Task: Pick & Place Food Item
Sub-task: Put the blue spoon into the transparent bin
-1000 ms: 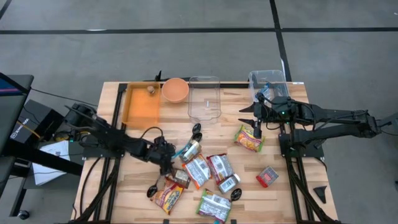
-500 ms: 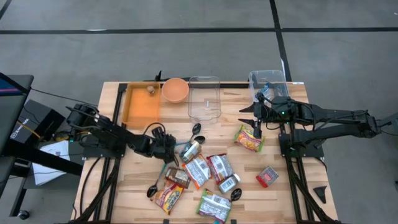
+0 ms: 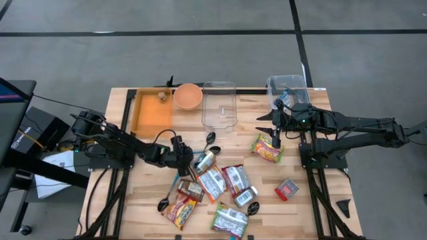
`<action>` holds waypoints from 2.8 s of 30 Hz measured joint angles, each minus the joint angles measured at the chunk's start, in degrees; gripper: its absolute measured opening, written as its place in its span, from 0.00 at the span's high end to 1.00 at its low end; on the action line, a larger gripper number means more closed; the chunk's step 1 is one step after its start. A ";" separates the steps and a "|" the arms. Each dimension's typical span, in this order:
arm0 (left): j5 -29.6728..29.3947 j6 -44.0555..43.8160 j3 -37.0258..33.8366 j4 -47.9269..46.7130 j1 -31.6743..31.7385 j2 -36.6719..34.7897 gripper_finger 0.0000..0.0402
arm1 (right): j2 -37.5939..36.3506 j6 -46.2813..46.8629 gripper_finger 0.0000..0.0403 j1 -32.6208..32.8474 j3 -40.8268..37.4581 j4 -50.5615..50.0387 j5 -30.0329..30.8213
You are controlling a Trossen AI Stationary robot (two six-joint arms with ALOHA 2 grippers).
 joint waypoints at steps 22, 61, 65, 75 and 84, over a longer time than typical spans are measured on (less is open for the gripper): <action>19.50 9.79 0.00 17.63 10.48 6.22 0.50 | 0.00 -0.17 0.59 -0.01 0.00 -0.02 0.00; 28.52 11.38 1.48 23.92 12.68 5.51 1.00 | -0.01 -0.13 0.59 -0.02 0.00 -0.50 0.00; 28.56 11.50 -0.26 23.95 11.99 1.37 1.00 | 0.00 -0.11 0.59 0.00 0.00 -0.48 -0.02; 30.95 9.20 -4.69 23.51 11.83 -1.72 0.99 | -0.02 -0.04 0.59 0.00 0.00 -0.37 -0.02; 30.97 9.43 -4.83 24.22 11.90 -1.73 0.99 | -0.02 -0.06 0.59 0.00 0.00 -0.20 -0.02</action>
